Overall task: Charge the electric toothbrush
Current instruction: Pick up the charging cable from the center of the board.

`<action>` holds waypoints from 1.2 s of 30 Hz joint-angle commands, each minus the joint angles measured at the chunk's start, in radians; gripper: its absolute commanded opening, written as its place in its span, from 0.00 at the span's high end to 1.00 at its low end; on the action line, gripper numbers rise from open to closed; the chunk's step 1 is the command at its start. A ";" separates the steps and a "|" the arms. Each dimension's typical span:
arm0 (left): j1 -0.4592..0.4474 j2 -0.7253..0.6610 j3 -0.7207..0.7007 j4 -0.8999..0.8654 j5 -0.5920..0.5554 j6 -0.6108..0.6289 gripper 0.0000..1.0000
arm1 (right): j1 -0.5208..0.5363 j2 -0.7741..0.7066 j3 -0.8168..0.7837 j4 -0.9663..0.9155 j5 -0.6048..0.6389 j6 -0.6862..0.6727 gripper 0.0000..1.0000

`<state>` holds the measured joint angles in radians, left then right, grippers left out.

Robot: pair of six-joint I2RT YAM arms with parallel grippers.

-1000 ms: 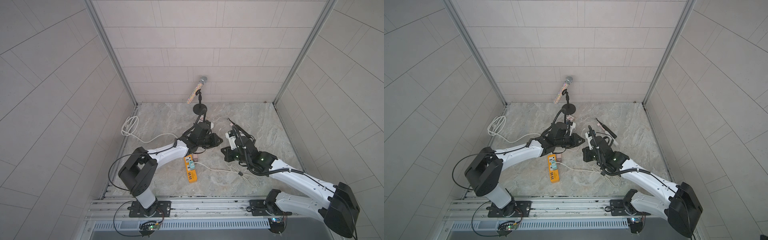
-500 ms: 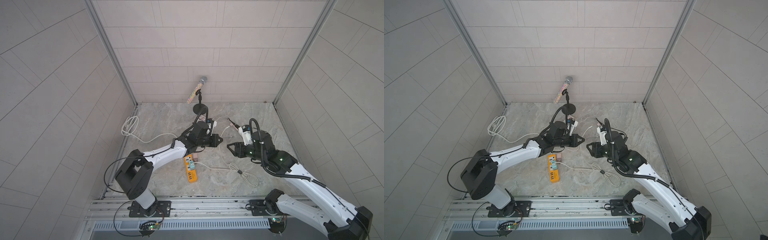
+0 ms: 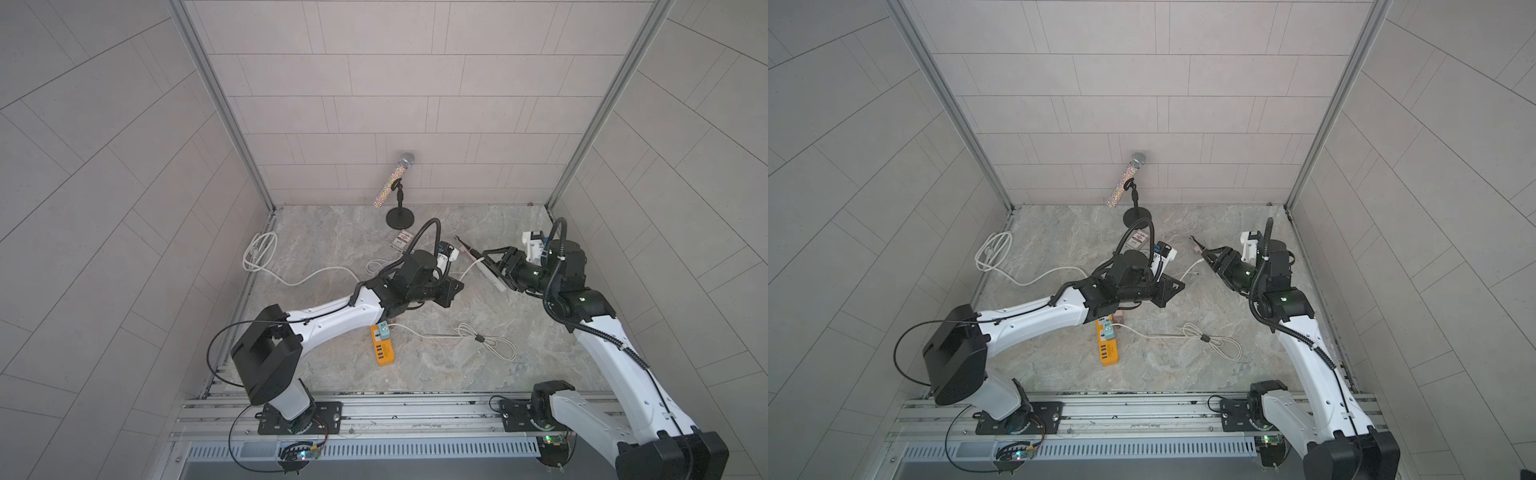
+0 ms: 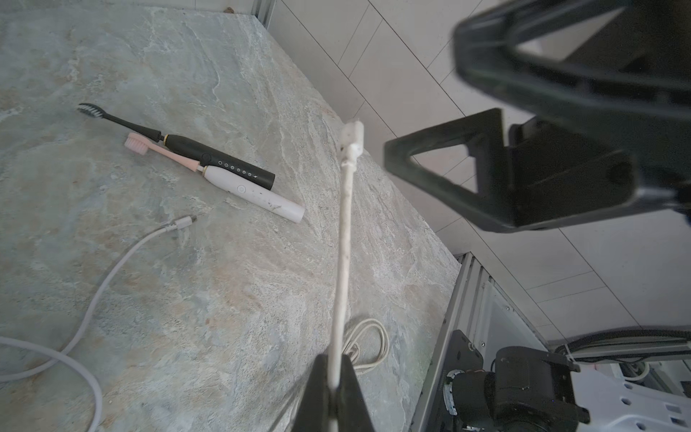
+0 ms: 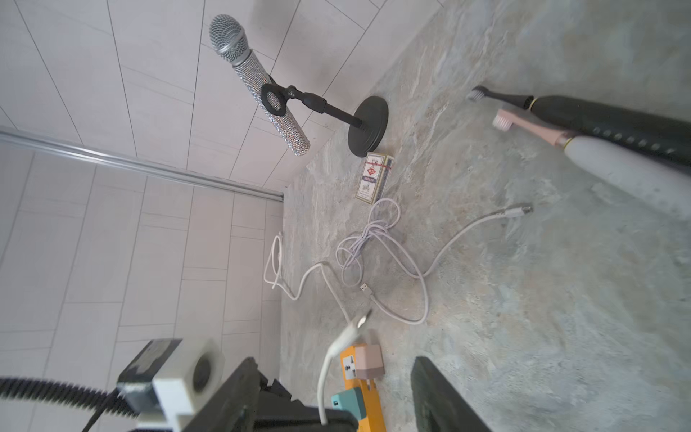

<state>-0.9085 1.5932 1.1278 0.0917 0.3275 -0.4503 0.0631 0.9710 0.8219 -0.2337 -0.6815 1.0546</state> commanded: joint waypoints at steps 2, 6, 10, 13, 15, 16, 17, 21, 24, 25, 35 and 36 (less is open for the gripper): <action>-0.026 -0.038 0.023 0.009 -0.072 0.051 1.00 | -0.002 -0.018 -0.054 0.187 -0.047 0.179 0.36; -0.058 -0.030 0.039 -0.025 -0.119 0.077 1.00 | 0.001 0.022 -0.072 0.285 -0.075 0.246 0.45; -0.076 -0.028 0.049 -0.026 -0.147 0.087 1.00 | 0.003 0.019 -0.092 0.312 -0.063 0.269 0.50; -0.085 -0.017 0.062 -0.025 -0.157 0.086 1.00 | 0.008 0.019 -0.096 0.293 -0.064 0.270 0.58; -0.093 -0.013 0.068 -0.026 -0.168 0.088 1.00 | 0.012 0.012 -0.112 0.288 -0.059 0.266 0.60; -0.098 -0.012 0.071 -0.026 -0.179 0.091 1.00 | 0.011 0.007 -0.118 0.290 -0.056 0.266 0.63; -0.102 -0.009 0.075 -0.026 -0.183 0.095 1.00 | 0.011 0.004 -0.123 0.295 -0.054 0.267 0.66; -0.112 0.001 0.079 -0.036 -0.191 0.099 1.00 | 0.013 0.001 -0.121 0.289 -0.057 0.250 0.74; -0.113 0.011 0.089 -0.064 -0.196 0.103 1.00 | 0.012 -0.006 -0.118 0.288 -0.061 0.243 0.74; -0.116 0.009 0.085 -0.067 -0.201 0.108 1.00 | 0.012 -0.005 -0.116 0.287 -0.062 0.245 0.75; -0.125 -0.006 0.056 -0.093 -0.234 0.134 1.00 | 0.011 -0.015 -0.112 0.271 -0.081 0.230 0.85; -0.125 -0.013 0.054 -0.092 -0.226 0.130 0.95 | 0.011 -0.014 -0.114 0.272 -0.088 0.223 0.88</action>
<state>-1.0264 1.5959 1.1805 0.0090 0.1081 -0.3450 0.0719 0.9688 0.6991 0.0330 -0.7498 1.2858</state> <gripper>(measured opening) 0.067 0.131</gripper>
